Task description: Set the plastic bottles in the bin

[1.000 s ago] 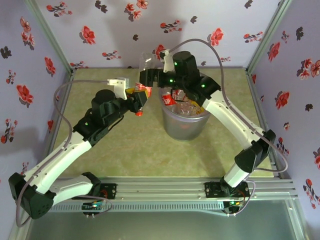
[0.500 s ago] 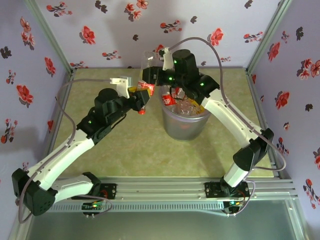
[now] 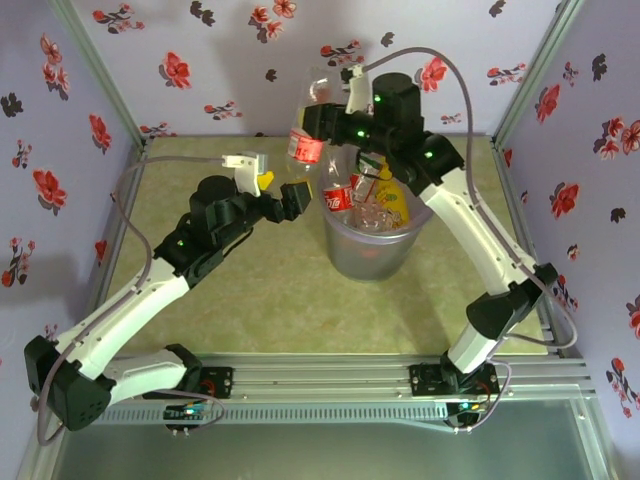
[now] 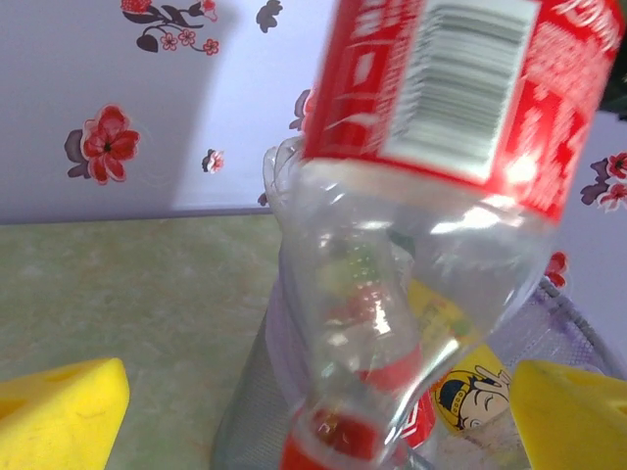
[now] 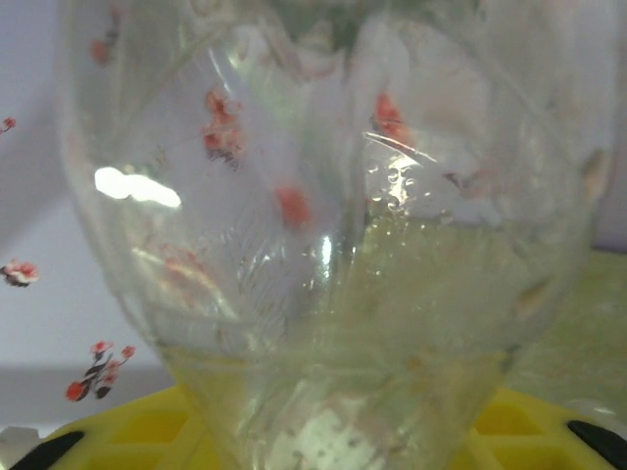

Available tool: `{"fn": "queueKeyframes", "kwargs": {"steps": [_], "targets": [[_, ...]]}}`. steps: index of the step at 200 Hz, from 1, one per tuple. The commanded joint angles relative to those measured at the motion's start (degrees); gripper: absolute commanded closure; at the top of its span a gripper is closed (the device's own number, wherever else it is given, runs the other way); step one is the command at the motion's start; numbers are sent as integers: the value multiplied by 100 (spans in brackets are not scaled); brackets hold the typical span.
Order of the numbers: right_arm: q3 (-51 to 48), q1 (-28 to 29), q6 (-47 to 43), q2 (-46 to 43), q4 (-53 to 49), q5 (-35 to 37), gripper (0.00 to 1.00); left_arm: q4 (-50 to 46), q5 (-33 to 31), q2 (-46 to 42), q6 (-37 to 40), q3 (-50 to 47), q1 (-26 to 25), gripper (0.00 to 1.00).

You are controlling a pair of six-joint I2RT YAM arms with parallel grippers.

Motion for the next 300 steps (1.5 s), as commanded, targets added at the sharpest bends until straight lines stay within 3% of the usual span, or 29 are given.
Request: {"fn": "queueKeyframes", "kwargs": {"steps": [1, 55, 103, 156, 220, 242, 272, 300], "targets": [[213, -290, -415, -555, -444, 402, 58, -35, -39, -225, 137, -4, 48, 0], [177, -1191, -1333, -1391, -2489, 1246, 62, -585, -347, -449, 61, -236, 445, 0], [-29, -1944, -1672, -1661, -3088, 1569, 63, -506, -340, -569, -117, -507, 653, 0], [322, -1986, -2098, -755, -3753, 1326, 63, -664, -332, -587, -148, -571, 717, 0], [144, -1767, -2122, -58, -3654, 866, 60, -513, -111, -443, -283, -533, 769, 0], [-49, -1615, -2101, 87, -3613, 816, 55, -391, 116, -257, -389, -450, 768, 0], [-174, -1547, -2044, 41, -3496, 842, 34, -287, 194, -139, -454, -413, 769, 0], [64, -1644, -2049, -144, -3482, 1108, 22, -285, 211, -95, -472, -395, 769, 0]]}}
